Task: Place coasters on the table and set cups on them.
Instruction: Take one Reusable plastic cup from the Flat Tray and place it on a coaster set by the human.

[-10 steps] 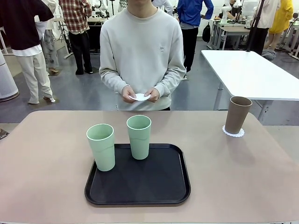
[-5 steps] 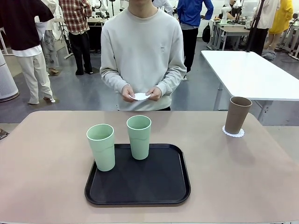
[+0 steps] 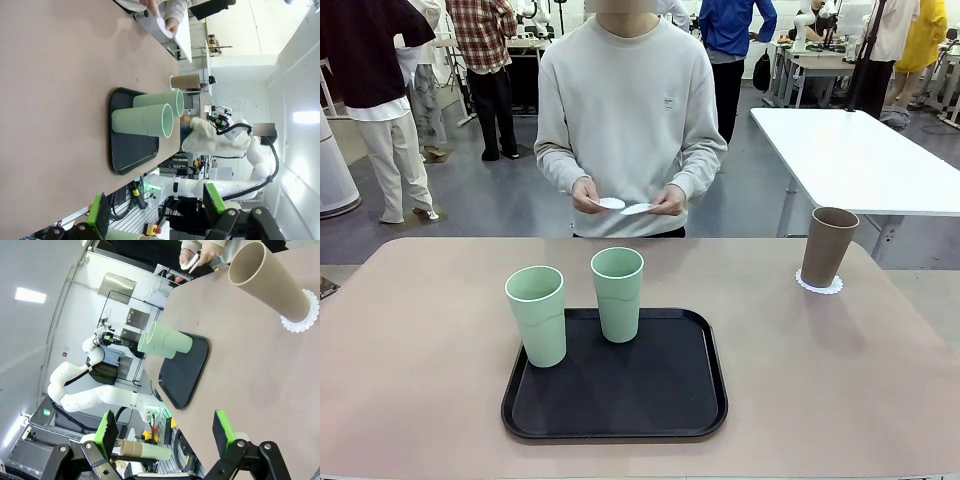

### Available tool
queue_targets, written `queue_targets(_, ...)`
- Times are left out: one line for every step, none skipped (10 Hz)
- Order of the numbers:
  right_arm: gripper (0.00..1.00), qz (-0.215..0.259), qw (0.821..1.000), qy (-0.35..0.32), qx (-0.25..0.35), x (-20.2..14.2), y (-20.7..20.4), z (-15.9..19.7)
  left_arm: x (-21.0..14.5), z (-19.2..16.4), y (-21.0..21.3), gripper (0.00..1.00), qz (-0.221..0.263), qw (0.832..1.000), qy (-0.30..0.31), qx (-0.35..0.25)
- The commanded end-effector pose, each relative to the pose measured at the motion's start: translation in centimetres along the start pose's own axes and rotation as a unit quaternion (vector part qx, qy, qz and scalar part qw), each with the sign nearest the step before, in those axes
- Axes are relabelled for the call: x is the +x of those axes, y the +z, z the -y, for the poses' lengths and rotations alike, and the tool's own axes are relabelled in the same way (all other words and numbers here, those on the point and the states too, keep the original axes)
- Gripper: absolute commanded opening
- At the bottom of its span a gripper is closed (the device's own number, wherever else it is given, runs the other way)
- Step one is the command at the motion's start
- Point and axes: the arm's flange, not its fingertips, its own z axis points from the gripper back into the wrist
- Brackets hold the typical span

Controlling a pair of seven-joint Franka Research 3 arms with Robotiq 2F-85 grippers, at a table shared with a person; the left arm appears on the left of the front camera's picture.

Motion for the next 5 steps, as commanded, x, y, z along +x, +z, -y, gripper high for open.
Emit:
queue_targets(1.00, 0.000, 1.000, -0.004, 0.000, -0.05, -0.08, 0.00, -0.09, 0.05, 0.15, 1.00, 0.003, 1.000, -0.002, -0.004)
queue_targets(1.00, 0.000, 1.000, -0.004, 0.000, -0.05, -0.08, 0.00, -0.09, 0.05, 0.15, 1.00, 0.003, 1.000, -0.002, -0.004)
queue_targets(1.00, 0.000, 1.000, -0.004, 0.000, -0.05, -0.08, 0.00, -0.09, 0.05, 0.15, 1.00, 0.003, 1.000, -0.002, -0.004)
queue_targets(1.00, 0.000, 1.000, -0.004, 0.000, -0.05, -0.08, 0.00, -0.09, 0.05, 0.15, 1.00, 0.003, 1.000, -0.002, -0.004)
queue_targets(1.00, 0.000, 1.000, -0.004, 0.000, -0.05, -0.08, 0.00, -0.09, 0.05, 0.15, 1.00, 0.003, 1.000, -0.002, -0.004)
